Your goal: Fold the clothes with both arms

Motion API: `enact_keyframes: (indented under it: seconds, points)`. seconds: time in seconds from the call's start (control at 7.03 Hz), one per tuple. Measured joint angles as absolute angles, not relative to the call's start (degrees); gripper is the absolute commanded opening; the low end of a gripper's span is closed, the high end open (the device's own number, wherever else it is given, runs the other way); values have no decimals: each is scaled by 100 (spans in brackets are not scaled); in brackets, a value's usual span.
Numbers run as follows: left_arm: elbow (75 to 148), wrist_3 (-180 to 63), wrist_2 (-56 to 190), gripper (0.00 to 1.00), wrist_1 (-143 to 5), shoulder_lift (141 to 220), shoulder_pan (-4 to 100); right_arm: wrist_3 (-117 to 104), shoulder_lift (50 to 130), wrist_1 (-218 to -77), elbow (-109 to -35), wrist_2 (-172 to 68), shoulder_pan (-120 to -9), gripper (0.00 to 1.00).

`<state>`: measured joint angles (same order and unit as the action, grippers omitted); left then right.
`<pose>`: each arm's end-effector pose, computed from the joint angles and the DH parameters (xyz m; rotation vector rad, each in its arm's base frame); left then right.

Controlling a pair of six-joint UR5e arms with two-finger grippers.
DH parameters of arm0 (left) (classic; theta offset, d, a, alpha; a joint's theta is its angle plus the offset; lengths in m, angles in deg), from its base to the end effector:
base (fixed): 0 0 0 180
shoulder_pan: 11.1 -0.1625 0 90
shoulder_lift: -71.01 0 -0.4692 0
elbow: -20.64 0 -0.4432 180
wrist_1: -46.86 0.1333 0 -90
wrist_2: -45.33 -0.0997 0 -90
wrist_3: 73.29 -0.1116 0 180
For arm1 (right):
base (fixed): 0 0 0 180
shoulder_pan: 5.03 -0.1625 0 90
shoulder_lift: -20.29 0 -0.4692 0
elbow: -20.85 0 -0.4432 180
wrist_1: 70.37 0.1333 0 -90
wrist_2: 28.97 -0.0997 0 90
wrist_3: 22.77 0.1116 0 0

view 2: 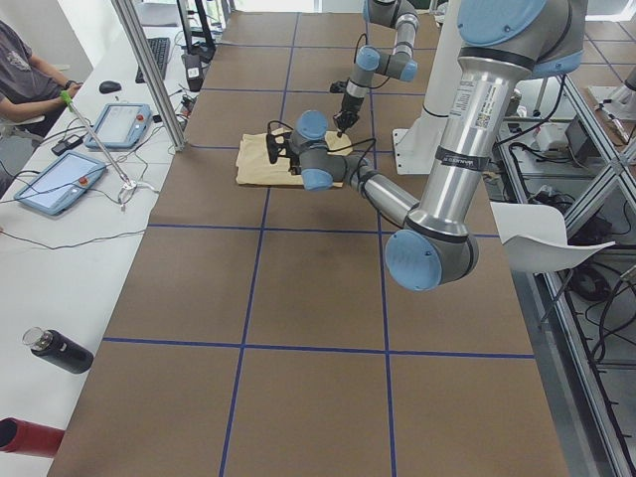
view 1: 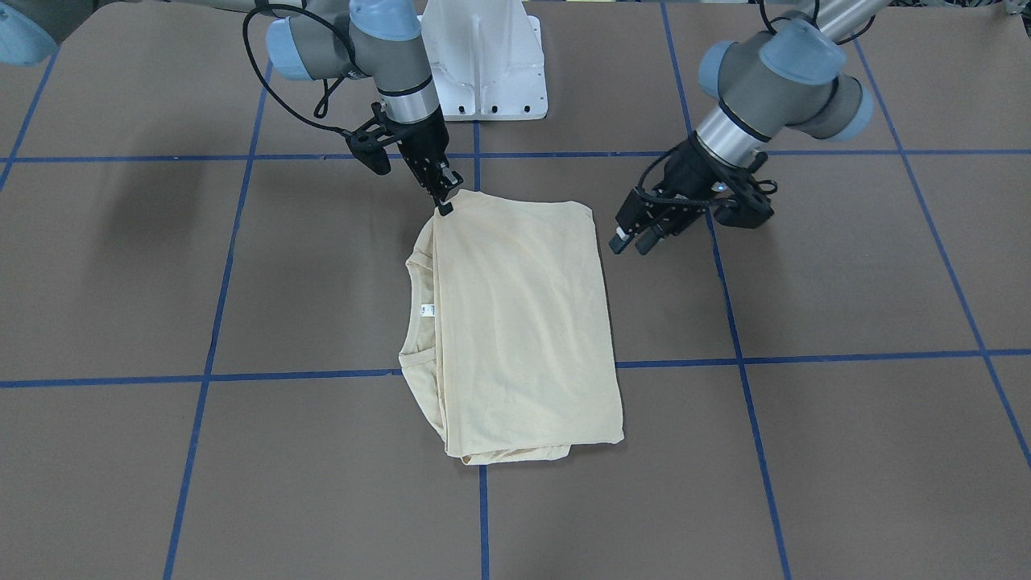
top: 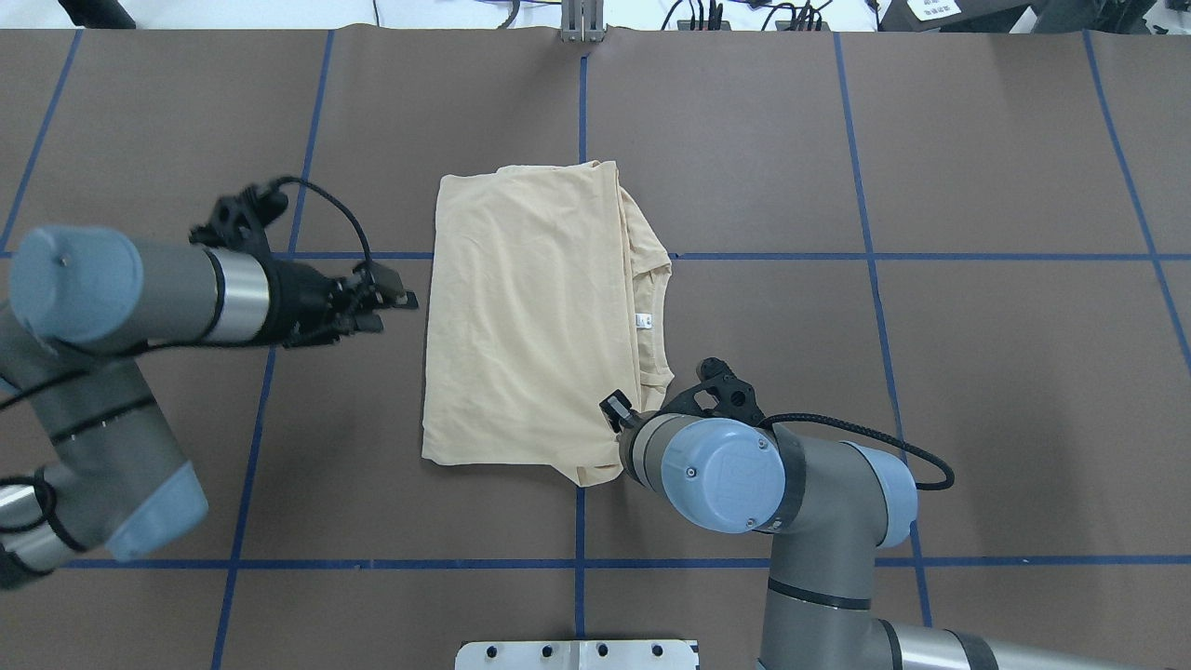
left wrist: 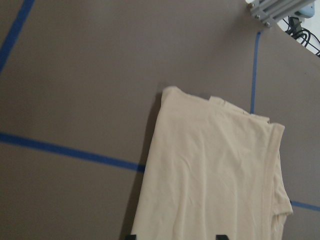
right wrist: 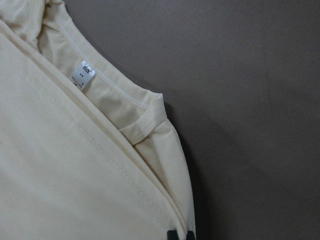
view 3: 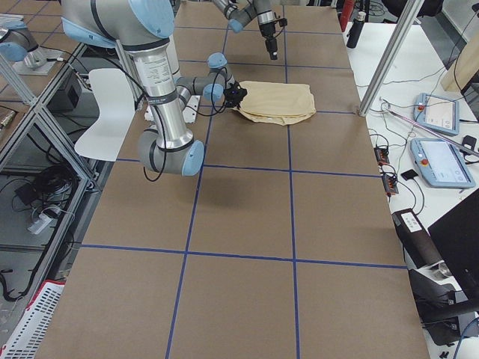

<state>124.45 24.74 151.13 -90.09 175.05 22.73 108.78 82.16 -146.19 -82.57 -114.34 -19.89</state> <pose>0.4706 -0.4393 0.3426 0.0606 1.3274 -0.4414 -0.6410 -0.3173 0.2626 -0.1585 -1.0036 0.9418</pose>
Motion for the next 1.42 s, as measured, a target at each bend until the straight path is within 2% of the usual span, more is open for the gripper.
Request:
enact_keyframes:
  seconds: [0.28,0.57,1.42]
  points:
    - [12593,3073,14429,58,-9023,17306,1399,10872,8319,-14633,-8393,-11432,-1979,0]
    - [12559,3303,14196,54,-9023,17256,1018,10869,8329,-14637,-8412,-11431,-1967,0]
    - [12325,3333,14157,50,-9016,17264,845,10862,8324,-14637,-8409,-11431,-1945,0]
